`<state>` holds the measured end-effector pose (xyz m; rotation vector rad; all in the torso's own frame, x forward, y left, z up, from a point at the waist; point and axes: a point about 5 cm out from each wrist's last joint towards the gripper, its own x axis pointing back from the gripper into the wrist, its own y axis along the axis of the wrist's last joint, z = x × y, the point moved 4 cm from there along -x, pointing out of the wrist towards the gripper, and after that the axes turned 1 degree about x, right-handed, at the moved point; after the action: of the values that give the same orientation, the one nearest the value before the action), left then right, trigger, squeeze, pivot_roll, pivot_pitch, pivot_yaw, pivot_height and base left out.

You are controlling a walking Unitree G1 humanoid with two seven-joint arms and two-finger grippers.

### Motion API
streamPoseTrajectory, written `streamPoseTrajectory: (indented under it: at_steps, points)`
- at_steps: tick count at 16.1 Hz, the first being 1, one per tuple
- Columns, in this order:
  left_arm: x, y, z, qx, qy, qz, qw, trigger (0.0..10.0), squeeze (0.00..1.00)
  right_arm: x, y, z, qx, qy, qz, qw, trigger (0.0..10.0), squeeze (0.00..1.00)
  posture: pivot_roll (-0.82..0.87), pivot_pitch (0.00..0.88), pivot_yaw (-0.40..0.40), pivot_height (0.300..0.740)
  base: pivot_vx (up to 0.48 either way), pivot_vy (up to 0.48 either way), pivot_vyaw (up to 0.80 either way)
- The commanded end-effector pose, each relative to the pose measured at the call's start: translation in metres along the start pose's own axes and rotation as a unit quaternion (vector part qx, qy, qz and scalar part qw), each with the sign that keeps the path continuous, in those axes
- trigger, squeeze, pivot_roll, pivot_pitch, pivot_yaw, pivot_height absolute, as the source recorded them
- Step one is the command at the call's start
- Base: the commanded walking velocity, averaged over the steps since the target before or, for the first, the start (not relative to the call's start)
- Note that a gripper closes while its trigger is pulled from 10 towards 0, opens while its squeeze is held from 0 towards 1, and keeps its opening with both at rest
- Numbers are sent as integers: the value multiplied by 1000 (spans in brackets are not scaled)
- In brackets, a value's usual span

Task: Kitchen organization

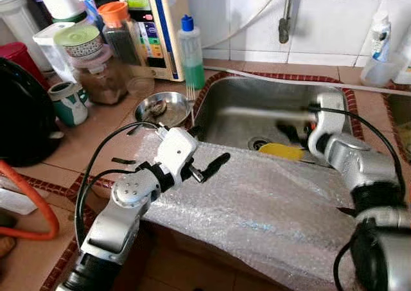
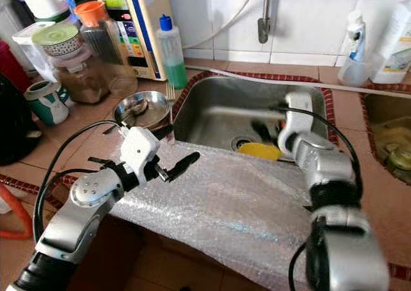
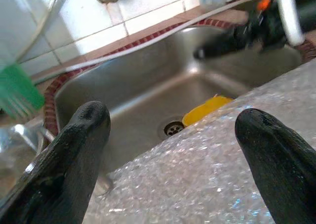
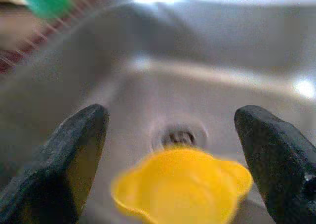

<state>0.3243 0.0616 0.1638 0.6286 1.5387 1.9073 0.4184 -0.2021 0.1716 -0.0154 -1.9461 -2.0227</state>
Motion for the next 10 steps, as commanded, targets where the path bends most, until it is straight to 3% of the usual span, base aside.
streamPoseTrajectory:
  at_steps: [1, 2, 3, 4, 7, 10]
  points:
    - [-2, 3, 11, -9, 27, 1, 1000, 10000, 494, 2, 9, 15, 16, 21, -32, 999, 10000, 0, -203, 83, 152, 740, 0, 0, 0]
    - [-6, 2, 18, -1, 54, 5, 999, 10000, 259, 6, 12, 31, 33, 37, -53, 997, 10000, 0, -210, 84, 152, 740, 0, 0, 0]
    - [-8, 2, 21, 2, 65, 6, 998, 10000, 169, 7, 12, 37, 39, 43, -58, 997, 10000, 0, -212, 86, 151, 740, 0, 0, 0]
    - [-12, 1, 31, 14, 104, 14, 994, 10000, 27, 11, 9, 53, 70, 51, -65, 994, 10000, 0, -221, 89, 150, 740, 0, 0, 0]
    - [-15, -1, 47, 40, 170, 24, 984, 10000, 0, 17, 9, 66, 87, 41, -75, 993, 10000, 0, -224, 90, 144, 740, 0, 0, 0]
    - [-18, 2, 51, 44, 195, 20, 980, 10000, 0, 20, 9, 89, 40, 86, -90, 991, 10000, 0, -218, 91, 143, 740, 0, 0, 0]
